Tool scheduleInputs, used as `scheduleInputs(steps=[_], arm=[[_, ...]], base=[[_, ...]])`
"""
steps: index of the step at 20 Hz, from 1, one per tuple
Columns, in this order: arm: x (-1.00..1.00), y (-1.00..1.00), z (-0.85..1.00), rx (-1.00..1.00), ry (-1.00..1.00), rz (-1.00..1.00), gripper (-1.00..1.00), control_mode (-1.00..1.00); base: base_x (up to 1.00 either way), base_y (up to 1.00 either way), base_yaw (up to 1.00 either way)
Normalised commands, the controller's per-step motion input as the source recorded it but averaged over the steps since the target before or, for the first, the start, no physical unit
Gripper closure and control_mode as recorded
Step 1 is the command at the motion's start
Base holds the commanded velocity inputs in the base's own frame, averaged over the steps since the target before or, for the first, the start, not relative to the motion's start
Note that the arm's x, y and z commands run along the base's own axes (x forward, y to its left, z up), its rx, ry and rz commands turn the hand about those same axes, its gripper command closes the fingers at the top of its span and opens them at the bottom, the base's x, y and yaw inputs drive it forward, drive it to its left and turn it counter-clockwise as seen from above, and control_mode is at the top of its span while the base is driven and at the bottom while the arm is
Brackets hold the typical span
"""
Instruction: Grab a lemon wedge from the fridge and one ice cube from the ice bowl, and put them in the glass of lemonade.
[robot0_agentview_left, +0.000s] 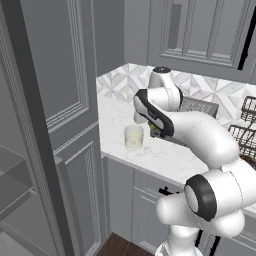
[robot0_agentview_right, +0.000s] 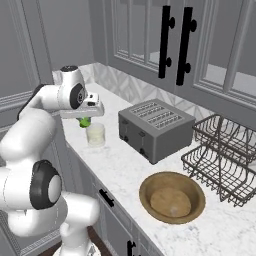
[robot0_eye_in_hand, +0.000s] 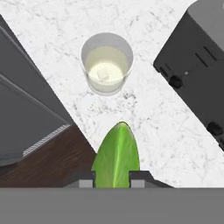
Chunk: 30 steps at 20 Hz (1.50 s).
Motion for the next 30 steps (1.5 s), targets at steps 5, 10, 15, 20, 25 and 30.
scheduleInputs(steps=[5, 10, 15, 20, 25, 30], arm=[[0.01, 0.0, -0.17, 0.11, -0.1, 0.02, 1.0, -1.0], [0.3, 0.05, -0.1, 0.0, 0.0, 0.0, 1.0, -1.0], [0.31, 0.02, -0.31, -0.02, 0.0, 0.0, 1.0, -1.0], [0.28, 0.0, -0.11, 0.0, 0.0, 0.0, 1.0, -1.0], [0.43, 0.02, 0.0, 0.0, 0.0, 0.0, 1.0, -1.0], [0.62, 0.1, -0.01, 0.01, 0.0, 0.0, 1.0, -1.0]], base=[[0.0, 0.0, 0.0], [0.0, 0.0, 0.0], [0.0, 0.0, 0.0], [0.0, 0.0, 0.0], [0.0, 0.0, 0.0], [0.0, 0.0, 0.0]])
